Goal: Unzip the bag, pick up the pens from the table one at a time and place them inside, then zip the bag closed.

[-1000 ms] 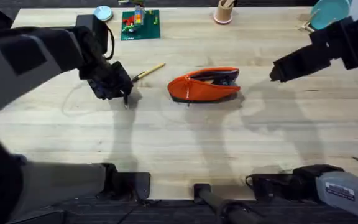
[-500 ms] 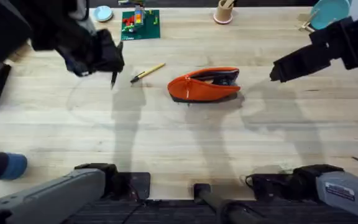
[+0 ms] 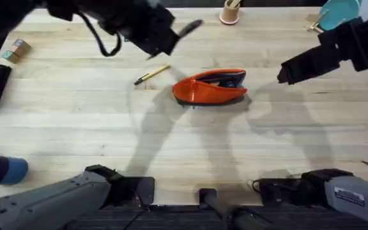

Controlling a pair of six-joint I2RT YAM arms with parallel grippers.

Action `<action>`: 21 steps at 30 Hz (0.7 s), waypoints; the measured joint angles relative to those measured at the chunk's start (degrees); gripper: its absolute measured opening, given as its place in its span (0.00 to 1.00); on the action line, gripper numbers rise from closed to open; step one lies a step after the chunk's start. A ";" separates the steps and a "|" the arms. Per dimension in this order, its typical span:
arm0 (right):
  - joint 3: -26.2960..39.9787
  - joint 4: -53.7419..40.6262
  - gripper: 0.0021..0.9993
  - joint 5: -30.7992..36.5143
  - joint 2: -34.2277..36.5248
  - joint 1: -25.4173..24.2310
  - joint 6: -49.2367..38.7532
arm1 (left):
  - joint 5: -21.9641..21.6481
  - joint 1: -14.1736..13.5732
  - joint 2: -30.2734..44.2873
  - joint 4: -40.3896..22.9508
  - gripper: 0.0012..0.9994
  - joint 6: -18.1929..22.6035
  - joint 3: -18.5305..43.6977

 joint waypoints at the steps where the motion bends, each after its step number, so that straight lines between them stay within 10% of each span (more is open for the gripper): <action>1: 0.00 0.00 1.00 0.00 -0.01 0.00 0.00 | 0.95 -0.83 0.00 0.39 0.04 1.78 0.00; 10: 0.00 0.00 1.00 0.00 -0.01 0.00 0.02 | 20.40 -3.63 0.71 2.55 0.04 27.15 0.11; 21: 0.00 0.00 1.00 0.00 0.02 0.00 0.00 | 27.42 -4.81 11.32 6.42 0.04 31.02 0.22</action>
